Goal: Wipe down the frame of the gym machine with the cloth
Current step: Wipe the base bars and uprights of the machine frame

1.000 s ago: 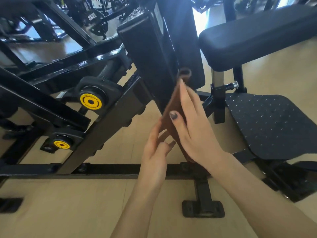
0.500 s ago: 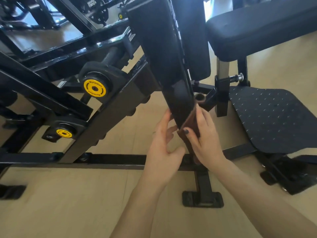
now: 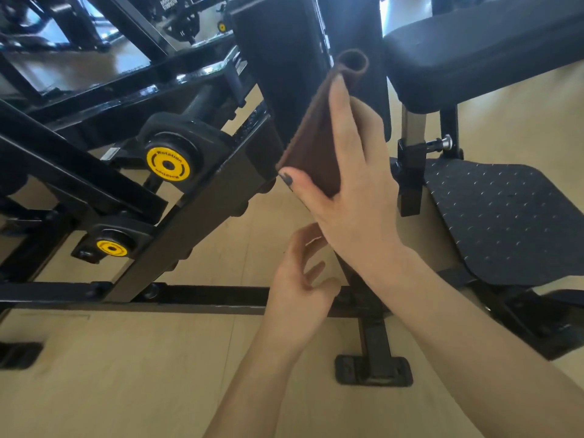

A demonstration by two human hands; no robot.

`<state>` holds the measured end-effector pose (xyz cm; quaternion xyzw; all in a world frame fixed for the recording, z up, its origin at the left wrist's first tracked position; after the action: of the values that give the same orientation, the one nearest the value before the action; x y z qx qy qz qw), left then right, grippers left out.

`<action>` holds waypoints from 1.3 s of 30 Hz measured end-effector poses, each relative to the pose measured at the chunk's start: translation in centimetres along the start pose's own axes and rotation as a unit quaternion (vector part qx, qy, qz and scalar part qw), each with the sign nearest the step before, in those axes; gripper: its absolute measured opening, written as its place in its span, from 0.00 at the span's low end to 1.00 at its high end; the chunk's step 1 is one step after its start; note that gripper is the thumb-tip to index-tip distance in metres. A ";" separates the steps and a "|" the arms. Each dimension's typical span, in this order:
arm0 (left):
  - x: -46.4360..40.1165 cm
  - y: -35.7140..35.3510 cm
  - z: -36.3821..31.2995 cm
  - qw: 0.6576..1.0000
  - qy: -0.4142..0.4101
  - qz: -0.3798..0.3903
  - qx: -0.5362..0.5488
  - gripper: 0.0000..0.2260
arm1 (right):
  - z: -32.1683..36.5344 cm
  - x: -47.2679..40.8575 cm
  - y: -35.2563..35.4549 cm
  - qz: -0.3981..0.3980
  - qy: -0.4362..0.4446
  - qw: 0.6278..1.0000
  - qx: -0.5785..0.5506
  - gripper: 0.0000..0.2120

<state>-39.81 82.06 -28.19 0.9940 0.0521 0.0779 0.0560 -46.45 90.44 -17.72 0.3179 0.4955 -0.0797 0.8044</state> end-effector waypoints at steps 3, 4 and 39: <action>-0.6 -0.2 2.2 0.998 0.036 0.032 -0.035 0.35 | -1.5 2.5 -0.3 0.012 0.013 1.000 0.003 0.39; -0.5 -0.5 2.8 0.996 0.048 0.051 -0.049 0.36 | -2.3 3.8 -0.5 0.025 0.011 1.000 0.002 0.40; 0.1 -1.3 -0.7 0.999 0.041 0.029 -0.021 0.31 | -2.7 2.1 -0.6 0.069 -0.129 0.978 -0.149 0.30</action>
<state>-39.97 83.39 -27.69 0.9897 0.0233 0.1210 0.0725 -47.65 91.91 -20.63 0.2151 0.3703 0.0101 0.9036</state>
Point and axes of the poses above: each hand's wrist, its own x-axis away from the middle knuckle, its own y-axis out of the back of the hand, z = x × y, the point moved 6 cm from there along -x, towards the middle knuckle, and after that the axes turned 5 degrees about y, right-handed, at the moved point
